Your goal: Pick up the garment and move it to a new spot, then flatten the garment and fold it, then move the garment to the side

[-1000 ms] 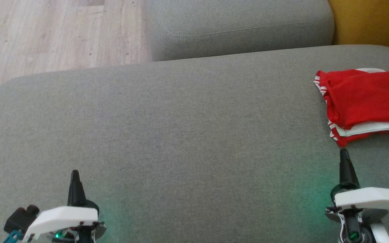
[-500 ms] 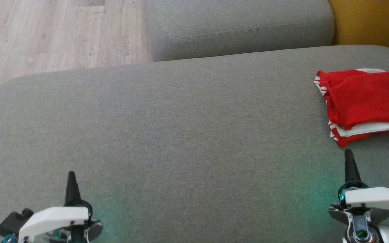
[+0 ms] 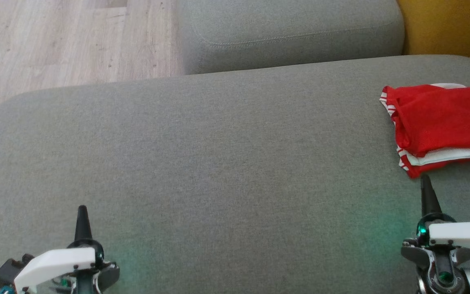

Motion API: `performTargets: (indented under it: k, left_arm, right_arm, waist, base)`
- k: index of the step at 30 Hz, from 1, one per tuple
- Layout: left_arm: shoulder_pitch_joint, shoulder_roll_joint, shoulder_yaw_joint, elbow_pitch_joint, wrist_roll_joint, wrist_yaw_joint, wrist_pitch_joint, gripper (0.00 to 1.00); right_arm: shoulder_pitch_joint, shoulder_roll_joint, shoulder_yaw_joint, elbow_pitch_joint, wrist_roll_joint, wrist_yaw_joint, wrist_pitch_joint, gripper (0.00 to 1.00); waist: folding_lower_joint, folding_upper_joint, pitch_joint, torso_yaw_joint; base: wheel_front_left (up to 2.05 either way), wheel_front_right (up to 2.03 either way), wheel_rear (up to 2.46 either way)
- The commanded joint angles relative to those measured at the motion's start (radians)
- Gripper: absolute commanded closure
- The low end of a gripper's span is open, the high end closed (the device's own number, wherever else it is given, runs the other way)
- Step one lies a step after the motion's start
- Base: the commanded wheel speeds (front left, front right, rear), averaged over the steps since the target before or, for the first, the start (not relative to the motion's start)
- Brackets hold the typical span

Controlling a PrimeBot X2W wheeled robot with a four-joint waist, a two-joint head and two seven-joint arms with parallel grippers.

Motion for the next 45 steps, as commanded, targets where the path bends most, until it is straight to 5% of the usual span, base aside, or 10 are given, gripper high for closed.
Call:
performTargets:
  k: [1, 26, 45]
  left_arm:
    - [-0.056, 0.006, 0.034, -0.039, -0.025, -0.009, 0.009, 1.0]
    - [-0.065, 0.007, 0.088, -0.058, -0.264, -0.033, 0.082, 1.0]
    - [-0.065, 0.007, 0.088, -0.058, -0.264, -0.033, 0.082, 1.0]
  right_arm:
    - [-0.049, -0.006, 0.009, -0.042, 0.032, -0.001, 0.008, 1.0]
    - [-0.06, -0.006, -0.025, -0.059, 0.321, -0.001, 0.081, 1.0]
    - [-0.06, -0.006, -0.026, -0.059, 0.32, -0.001, 0.082, 1.0]
  waist:
    - [0.0, 0.0, 0.0, 0.0]
    - [0.0, 0.0, -0.001, 0.002]
    - [0.0, 0.0, -0.001, 0.002]
  base:
    - [0.0, 0.0, 0.0]
    - [0.0, 0.0, 0.0]
    - [0.0, 0.0, 0.0]
